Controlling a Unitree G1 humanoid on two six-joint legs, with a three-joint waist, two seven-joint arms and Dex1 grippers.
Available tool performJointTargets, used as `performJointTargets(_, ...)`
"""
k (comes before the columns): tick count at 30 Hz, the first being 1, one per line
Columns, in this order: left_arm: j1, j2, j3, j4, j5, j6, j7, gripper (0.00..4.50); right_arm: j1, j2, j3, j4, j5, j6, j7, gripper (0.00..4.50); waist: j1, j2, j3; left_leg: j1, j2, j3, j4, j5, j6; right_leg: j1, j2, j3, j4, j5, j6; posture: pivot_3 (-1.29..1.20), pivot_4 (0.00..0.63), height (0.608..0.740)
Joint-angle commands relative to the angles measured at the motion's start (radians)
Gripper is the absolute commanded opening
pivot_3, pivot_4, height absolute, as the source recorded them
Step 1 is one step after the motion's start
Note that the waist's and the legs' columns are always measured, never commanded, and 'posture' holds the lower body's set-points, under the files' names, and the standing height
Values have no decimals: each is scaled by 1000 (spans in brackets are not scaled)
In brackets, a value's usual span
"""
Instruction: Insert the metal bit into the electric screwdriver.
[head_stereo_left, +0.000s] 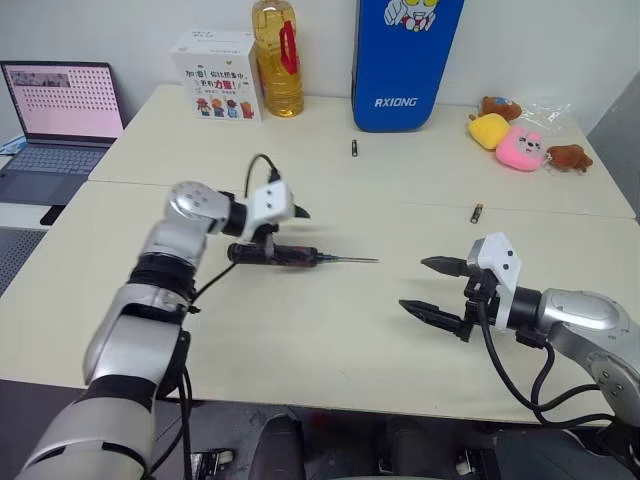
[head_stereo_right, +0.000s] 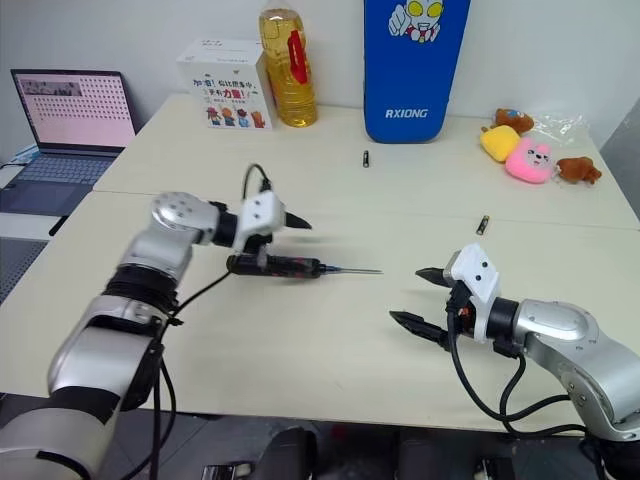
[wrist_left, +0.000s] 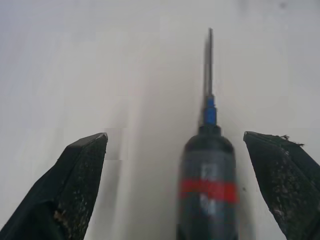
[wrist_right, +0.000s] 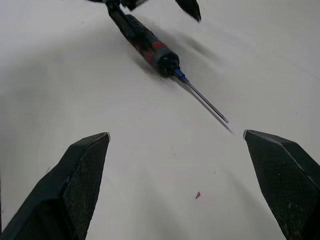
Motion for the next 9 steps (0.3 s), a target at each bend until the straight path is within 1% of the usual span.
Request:
performJointTargets(1, 62, 112, 123, -200, -141, 273, -52, 4491, -67, -35, -17, 89, -12, -40, 88, 4500, -7, 0, 0, 0, 0, 0, 0, 0, 0, 0, 0, 0, 0, 0, 0, 0, 150, 740)
performJointTargets(3, 195, 186, 190, -353, -173, 389, 1, 4491, -123, -41, -26, 186, -24, -54, 120, 4500, -20, 0, 0, 0, 0, 0, 0, 0, 0, 0, 0, 1, 1, 0, 0, 0, 150, 740)
performJointTargets(5, 326, 223, 238, -502, -204, 462, 49, 4491, -164, -39, -33, 264, -28, -62, 140, 4500, -26, 1, 0, 3, 1, 2, -2, 0, 0, 0, 0, 3, 1, 0, 0, 0, 150, 740)
performJointTargets(7, 402, 218, 279, -592, -235, 513, 104, 4491, -175, -35, -38, 318, -35, -71, 155, 4500, -22, 1, 0, 4, 1, 3, -1, 0, 0, 0, 0, 3, 2, -1, 1, 0, 150, 740)
performJointTargets(9, 444, 204, 301, -633, -237, 541, 176, 4491, -172, -33, -32, 353, -57, -94, 172, 4500, -12, 0, 0, 3, 1, 2, 0, 0, 0, 1, 0, 2, 2, -1, 1, 0, 150, 740)
